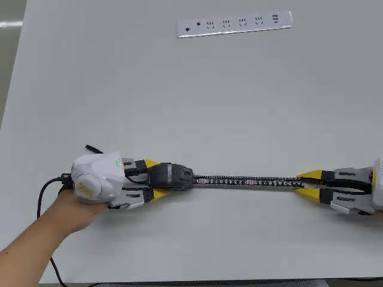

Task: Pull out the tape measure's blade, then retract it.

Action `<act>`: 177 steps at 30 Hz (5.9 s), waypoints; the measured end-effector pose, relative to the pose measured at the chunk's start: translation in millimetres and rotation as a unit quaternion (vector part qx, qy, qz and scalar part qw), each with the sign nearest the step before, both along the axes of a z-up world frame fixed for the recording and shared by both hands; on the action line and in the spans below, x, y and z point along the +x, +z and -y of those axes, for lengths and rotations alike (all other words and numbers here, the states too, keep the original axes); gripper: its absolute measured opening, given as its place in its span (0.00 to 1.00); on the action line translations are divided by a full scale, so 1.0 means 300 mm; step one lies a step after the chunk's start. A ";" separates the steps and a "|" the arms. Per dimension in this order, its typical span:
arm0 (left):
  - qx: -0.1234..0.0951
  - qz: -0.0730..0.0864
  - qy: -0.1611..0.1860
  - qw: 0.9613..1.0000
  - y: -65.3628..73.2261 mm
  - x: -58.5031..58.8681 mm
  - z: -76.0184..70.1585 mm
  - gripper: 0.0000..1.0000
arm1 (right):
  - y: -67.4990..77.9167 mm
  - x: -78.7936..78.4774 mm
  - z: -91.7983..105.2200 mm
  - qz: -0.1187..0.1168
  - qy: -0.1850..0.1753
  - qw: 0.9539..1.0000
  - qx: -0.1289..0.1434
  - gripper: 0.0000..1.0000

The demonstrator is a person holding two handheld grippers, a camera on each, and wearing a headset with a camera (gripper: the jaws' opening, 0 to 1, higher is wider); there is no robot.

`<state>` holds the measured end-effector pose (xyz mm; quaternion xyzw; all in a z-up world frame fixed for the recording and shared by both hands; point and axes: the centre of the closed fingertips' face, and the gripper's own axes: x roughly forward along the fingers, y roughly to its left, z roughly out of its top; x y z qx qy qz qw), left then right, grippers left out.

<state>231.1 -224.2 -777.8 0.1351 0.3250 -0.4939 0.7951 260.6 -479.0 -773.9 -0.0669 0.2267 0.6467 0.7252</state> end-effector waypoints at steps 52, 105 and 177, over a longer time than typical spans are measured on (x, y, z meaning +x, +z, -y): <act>0.004 -0.002 0.001 1.000 0.005 0.000 0.008 0.30 | -0.003 0.019 0.046 0.023 -0.010 1.000 -0.009 0.11; 0.014 -0.001 0.047 0.999 0.024 0.012 -0.023 0.55 | 0.057 0.004 -0.015 0.011 -0.059 0.998 -0.015 0.37; -0.070 0.042 0.214 0.973 0.174 -0.153 -0.121 0.64 | 0.157 -0.116 -0.031 0.019 -0.212 0.977 0.003 0.55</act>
